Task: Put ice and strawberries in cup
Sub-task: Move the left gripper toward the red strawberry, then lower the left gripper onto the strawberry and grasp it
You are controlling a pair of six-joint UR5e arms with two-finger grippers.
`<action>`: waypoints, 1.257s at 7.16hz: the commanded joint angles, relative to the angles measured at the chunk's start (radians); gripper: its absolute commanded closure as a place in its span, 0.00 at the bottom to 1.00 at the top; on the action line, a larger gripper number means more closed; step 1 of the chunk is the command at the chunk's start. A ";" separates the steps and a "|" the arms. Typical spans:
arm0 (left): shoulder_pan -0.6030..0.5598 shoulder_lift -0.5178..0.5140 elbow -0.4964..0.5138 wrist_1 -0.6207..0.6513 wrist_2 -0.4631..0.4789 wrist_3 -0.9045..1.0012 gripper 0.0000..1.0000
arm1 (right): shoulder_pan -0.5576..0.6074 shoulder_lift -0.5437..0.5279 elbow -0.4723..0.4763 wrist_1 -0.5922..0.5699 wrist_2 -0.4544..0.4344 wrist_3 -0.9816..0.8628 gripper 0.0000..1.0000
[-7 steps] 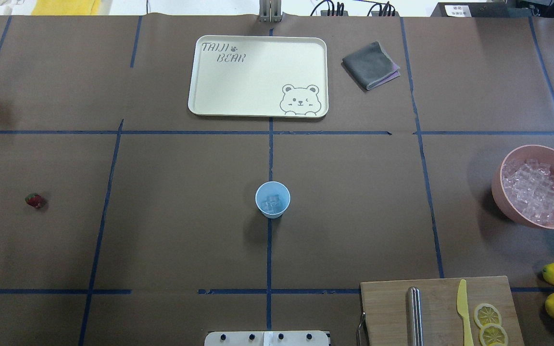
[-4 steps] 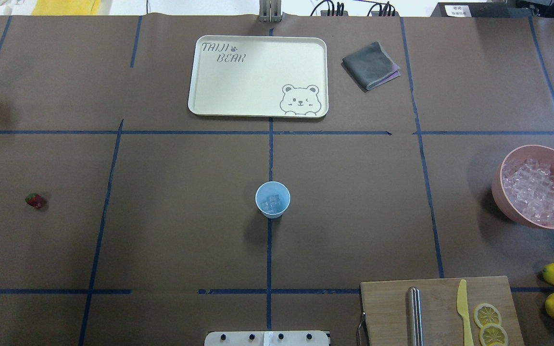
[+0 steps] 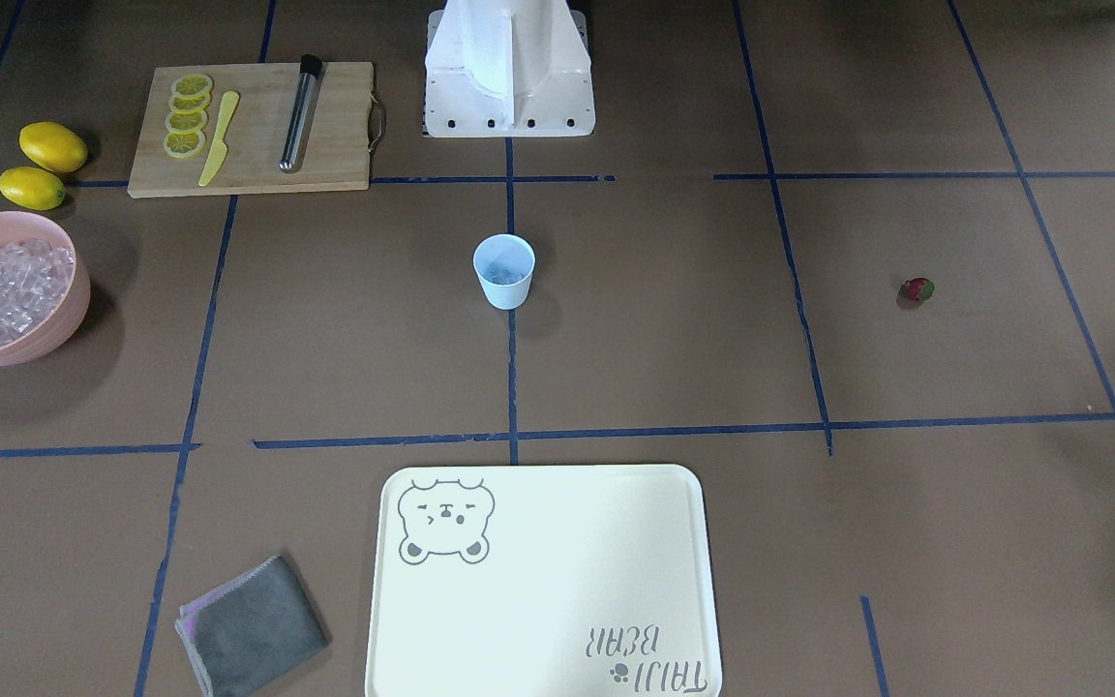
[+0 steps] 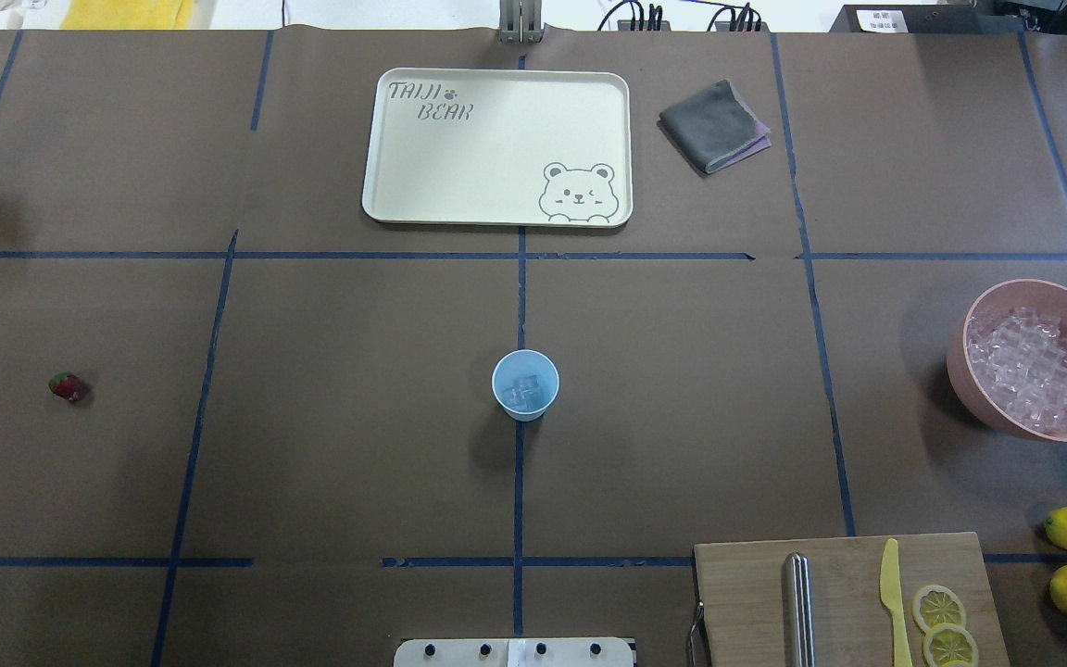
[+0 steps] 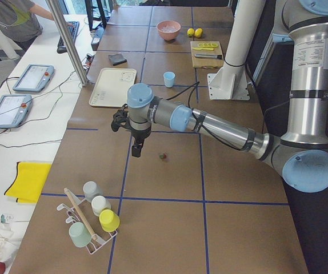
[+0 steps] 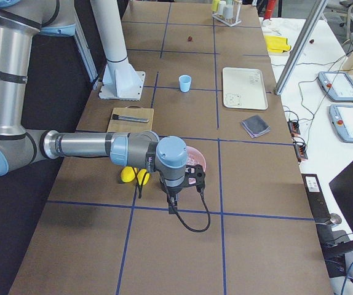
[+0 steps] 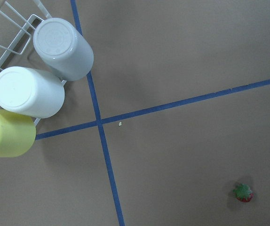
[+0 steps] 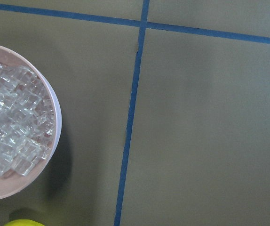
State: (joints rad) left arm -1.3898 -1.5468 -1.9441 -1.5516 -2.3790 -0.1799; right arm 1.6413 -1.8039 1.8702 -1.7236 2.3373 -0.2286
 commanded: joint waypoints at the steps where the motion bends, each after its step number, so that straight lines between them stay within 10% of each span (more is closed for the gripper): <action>1: 0.093 0.058 -0.022 -0.106 0.003 -0.159 0.00 | 0.000 0.000 -0.002 -0.001 0.001 0.000 0.01; 5: 0.343 0.123 -0.001 -0.387 0.217 -0.525 0.00 | 0.000 -0.002 -0.005 -0.001 0.001 0.000 0.01; 9: 0.478 0.111 0.226 -0.707 0.271 -0.659 0.00 | 0.000 -0.002 -0.005 0.001 0.001 0.000 0.01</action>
State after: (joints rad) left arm -0.9469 -1.4292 -1.7828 -2.1754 -2.1176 -0.8020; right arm 1.6413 -1.8055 1.8653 -1.7229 2.3378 -0.2285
